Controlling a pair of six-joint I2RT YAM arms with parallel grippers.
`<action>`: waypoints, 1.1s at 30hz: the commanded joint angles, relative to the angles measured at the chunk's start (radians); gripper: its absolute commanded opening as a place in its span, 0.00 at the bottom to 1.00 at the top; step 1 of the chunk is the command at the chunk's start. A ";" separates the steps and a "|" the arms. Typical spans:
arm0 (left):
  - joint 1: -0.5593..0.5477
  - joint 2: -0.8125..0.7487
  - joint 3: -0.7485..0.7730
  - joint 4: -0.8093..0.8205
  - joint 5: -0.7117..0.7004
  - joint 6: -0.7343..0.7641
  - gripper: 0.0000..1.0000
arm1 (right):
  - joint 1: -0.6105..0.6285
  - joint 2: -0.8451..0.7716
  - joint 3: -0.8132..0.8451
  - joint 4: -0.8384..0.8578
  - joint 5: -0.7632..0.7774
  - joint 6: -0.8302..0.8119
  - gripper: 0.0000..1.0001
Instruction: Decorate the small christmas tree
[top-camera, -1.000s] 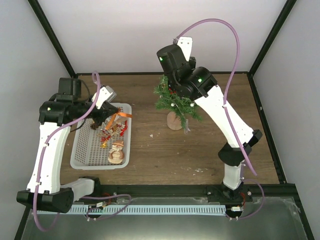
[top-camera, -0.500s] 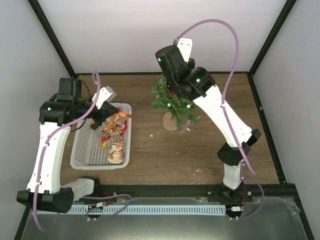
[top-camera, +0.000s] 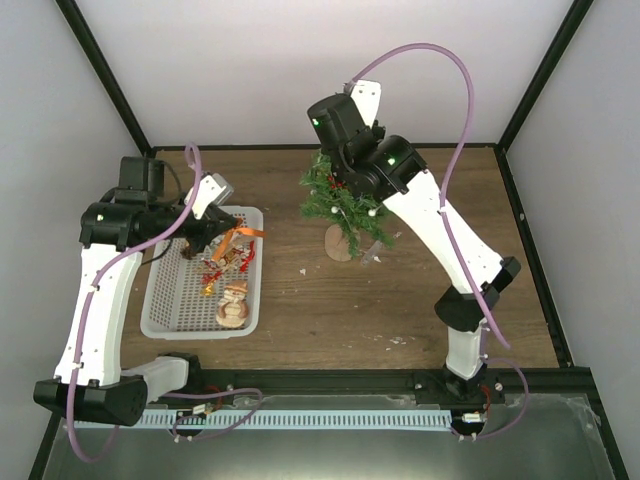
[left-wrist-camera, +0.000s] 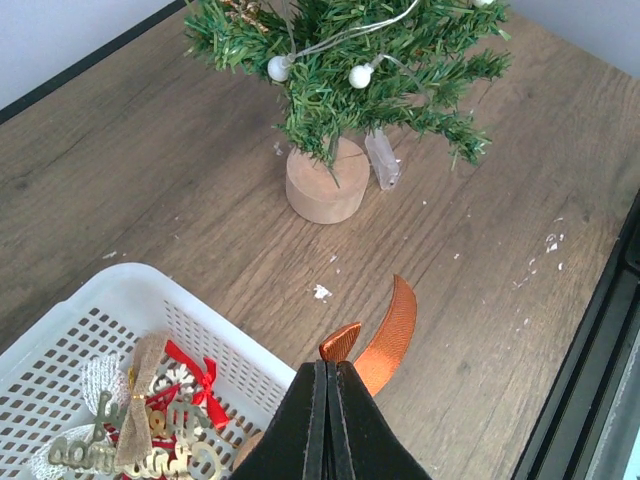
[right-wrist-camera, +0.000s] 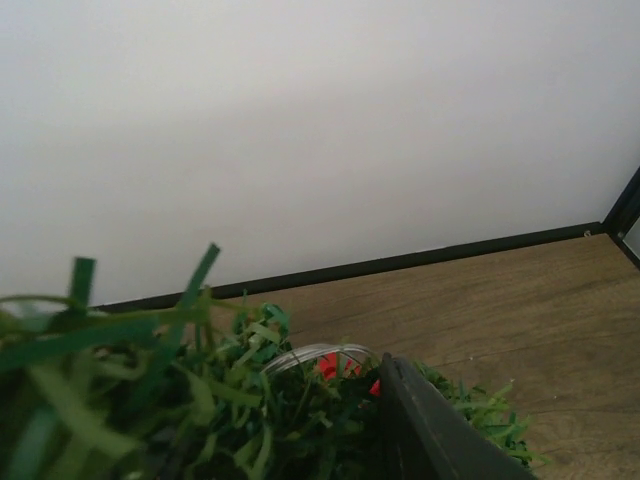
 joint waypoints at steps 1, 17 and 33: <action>-0.004 -0.010 -0.009 0.010 0.021 0.003 0.00 | 0.006 -0.032 -0.022 0.003 -0.003 0.032 0.37; -0.003 -0.019 0.005 -0.022 0.024 0.033 0.00 | 0.006 -0.150 -0.142 0.045 0.004 0.018 0.86; -0.050 0.007 0.117 -0.066 -0.068 0.036 0.00 | 0.004 -0.315 -0.354 0.189 0.009 -0.041 1.00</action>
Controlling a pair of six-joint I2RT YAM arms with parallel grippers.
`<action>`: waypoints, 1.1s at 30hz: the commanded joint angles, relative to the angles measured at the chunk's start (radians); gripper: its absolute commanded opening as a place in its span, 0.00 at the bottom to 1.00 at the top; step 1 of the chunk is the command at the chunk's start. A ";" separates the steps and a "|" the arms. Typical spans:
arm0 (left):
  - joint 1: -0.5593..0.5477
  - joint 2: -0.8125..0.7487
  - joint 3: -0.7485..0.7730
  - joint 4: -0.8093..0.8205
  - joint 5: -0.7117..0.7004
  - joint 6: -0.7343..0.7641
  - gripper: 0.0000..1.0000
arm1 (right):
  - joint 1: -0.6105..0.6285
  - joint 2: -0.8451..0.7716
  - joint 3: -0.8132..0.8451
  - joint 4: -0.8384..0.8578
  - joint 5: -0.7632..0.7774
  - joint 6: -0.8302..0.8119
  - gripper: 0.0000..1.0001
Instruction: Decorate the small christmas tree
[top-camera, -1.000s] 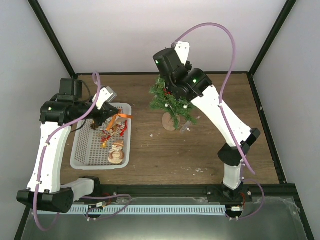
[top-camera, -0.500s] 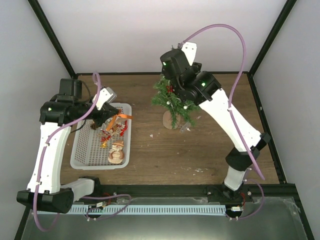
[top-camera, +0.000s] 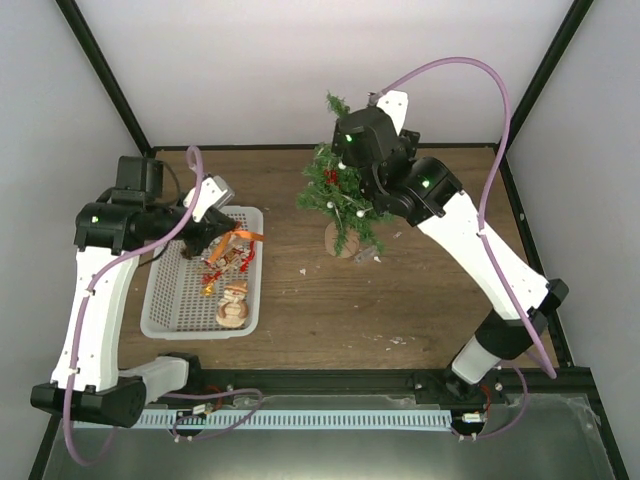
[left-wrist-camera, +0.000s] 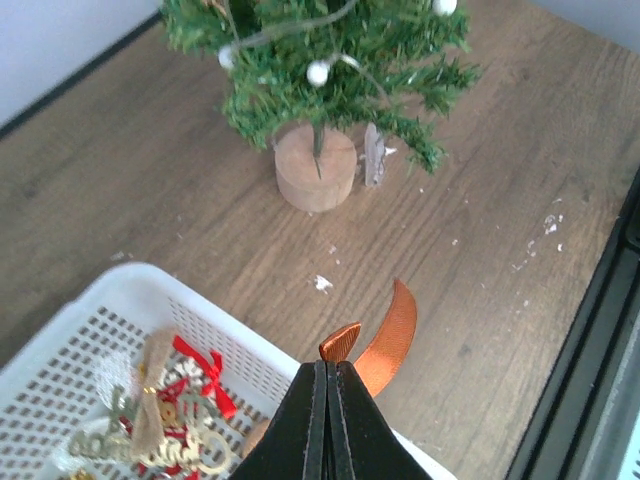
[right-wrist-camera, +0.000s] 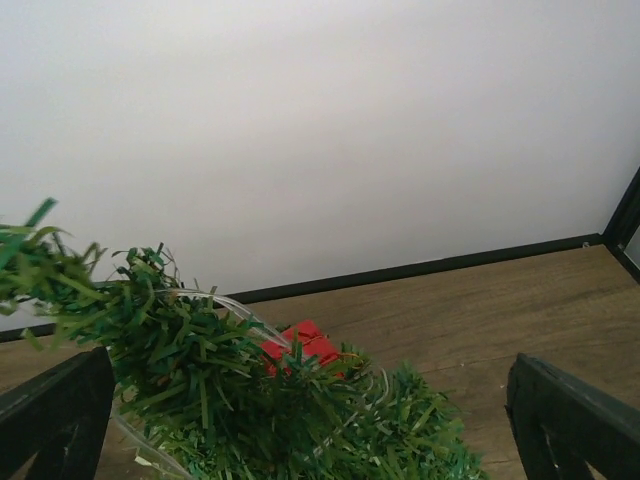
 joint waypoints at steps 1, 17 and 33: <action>-0.069 0.028 0.118 -0.008 -0.089 -0.014 0.00 | 0.004 -0.071 -0.020 0.008 0.039 0.009 1.00; -0.612 0.517 0.814 -0.120 -0.531 0.078 0.00 | -0.001 -0.582 -0.478 0.151 -0.092 0.005 1.00; -0.719 0.686 0.856 0.208 -0.566 0.133 0.00 | -0.001 -0.711 -0.608 0.003 -0.197 0.126 1.00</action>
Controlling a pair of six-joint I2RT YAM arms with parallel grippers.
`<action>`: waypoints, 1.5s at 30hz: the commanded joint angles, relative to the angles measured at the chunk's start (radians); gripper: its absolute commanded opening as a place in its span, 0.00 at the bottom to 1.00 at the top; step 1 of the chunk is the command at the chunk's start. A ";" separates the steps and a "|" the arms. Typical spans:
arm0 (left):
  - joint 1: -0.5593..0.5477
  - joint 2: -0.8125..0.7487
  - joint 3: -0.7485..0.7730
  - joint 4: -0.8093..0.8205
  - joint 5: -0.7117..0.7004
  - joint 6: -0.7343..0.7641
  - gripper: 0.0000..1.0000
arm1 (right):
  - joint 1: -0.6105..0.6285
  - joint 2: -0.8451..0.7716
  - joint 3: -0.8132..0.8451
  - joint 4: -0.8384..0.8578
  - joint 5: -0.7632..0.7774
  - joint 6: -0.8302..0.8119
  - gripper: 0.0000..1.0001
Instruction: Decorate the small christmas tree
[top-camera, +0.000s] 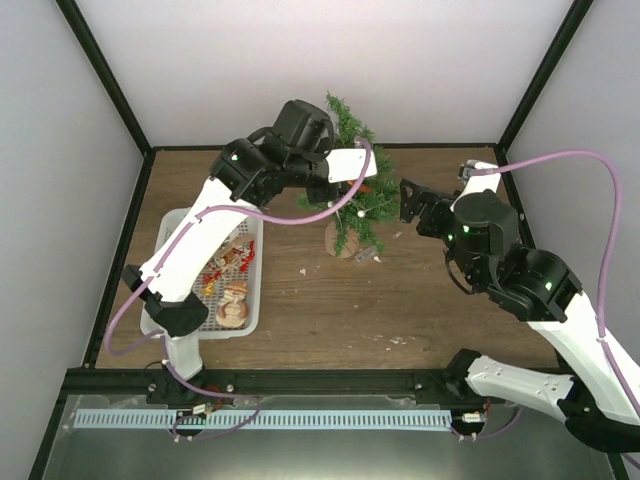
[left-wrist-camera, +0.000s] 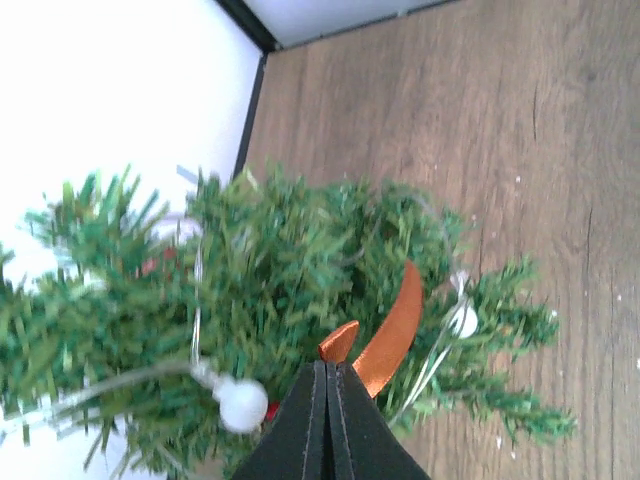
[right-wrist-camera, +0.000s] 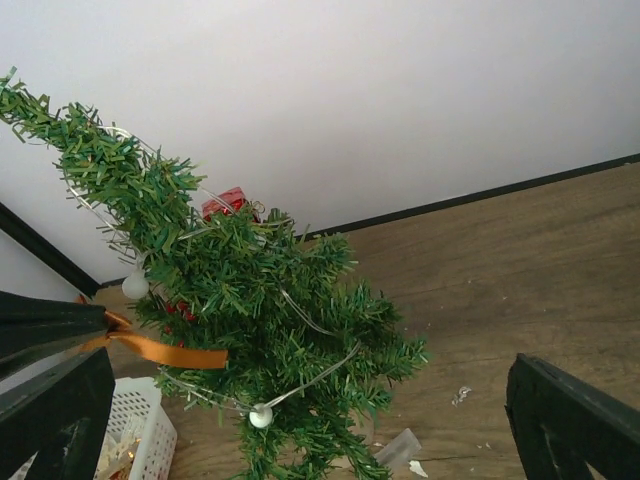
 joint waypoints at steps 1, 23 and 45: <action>-0.050 0.002 0.012 0.111 -0.014 -0.008 0.00 | 0.001 -0.035 -0.008 -0.029 -0.009 0.031 1.00; -0.063 0.004 -0.116 0.234 -0.087 0.077 0.00 | 0.001 -0.048 -0.053 -0.019 -0.037 0.030 1.00; -0.014 -0.039 -0.211 0.262 -0.092 0.055 0.00 | 0.000 -0.049 -0.082 0.002 -0.090 0.066 1.00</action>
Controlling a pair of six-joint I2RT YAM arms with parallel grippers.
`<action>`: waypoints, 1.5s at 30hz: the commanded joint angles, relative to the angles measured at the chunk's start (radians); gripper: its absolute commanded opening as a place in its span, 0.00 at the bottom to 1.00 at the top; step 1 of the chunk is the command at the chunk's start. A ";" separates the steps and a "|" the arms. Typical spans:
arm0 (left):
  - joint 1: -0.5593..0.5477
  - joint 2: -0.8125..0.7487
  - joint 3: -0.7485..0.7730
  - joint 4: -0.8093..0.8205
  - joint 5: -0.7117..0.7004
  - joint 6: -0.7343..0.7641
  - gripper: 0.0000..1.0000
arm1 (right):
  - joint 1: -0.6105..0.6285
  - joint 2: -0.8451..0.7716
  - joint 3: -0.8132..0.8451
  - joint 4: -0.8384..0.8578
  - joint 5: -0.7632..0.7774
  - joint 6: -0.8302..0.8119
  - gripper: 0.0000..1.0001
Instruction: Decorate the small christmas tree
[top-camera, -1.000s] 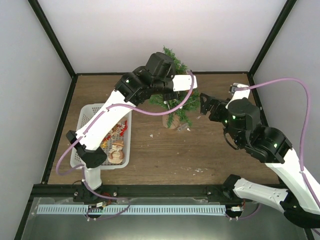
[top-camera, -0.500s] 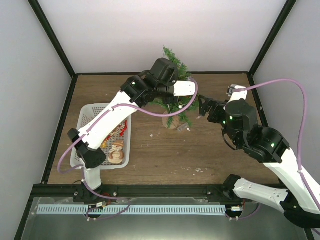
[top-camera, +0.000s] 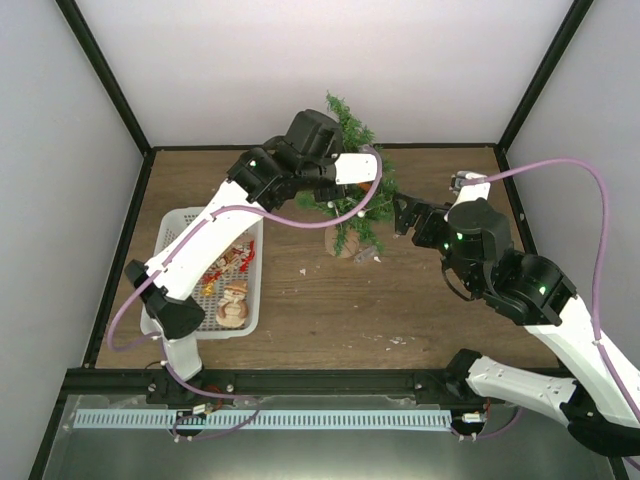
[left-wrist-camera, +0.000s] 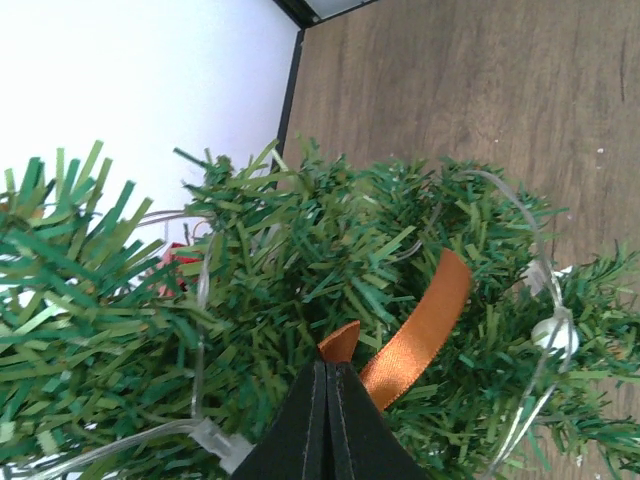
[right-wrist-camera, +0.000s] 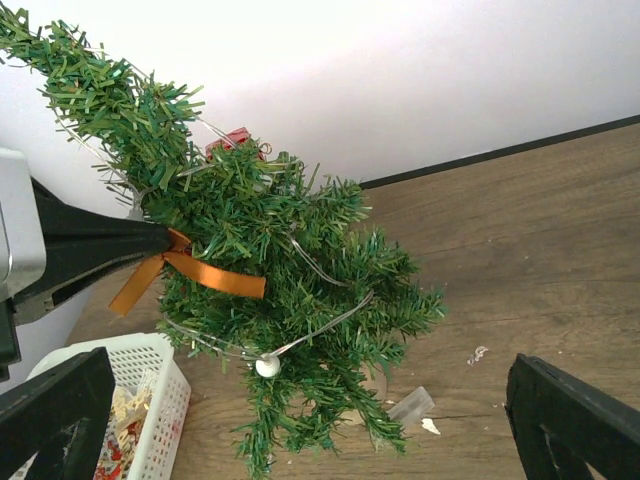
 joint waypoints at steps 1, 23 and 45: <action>0.012 -0.014 -0.012 0.031 0.010 -0.008 0.00 | 0.001 -0.009 -0.001 0.016 -0.011 0.025 1.00; 0.014 -0.017 -0.045 0.048 0.026 -0.025 0.20 | 0.001 -0.011 -0.035 0.050 -0.030 0.013 1.00; 0.015 -0.087 -0.033 0.040 0.020 -0.035 0.48 | 0.001 0.004 -0.044 0.077 -0.042 0.017 1.00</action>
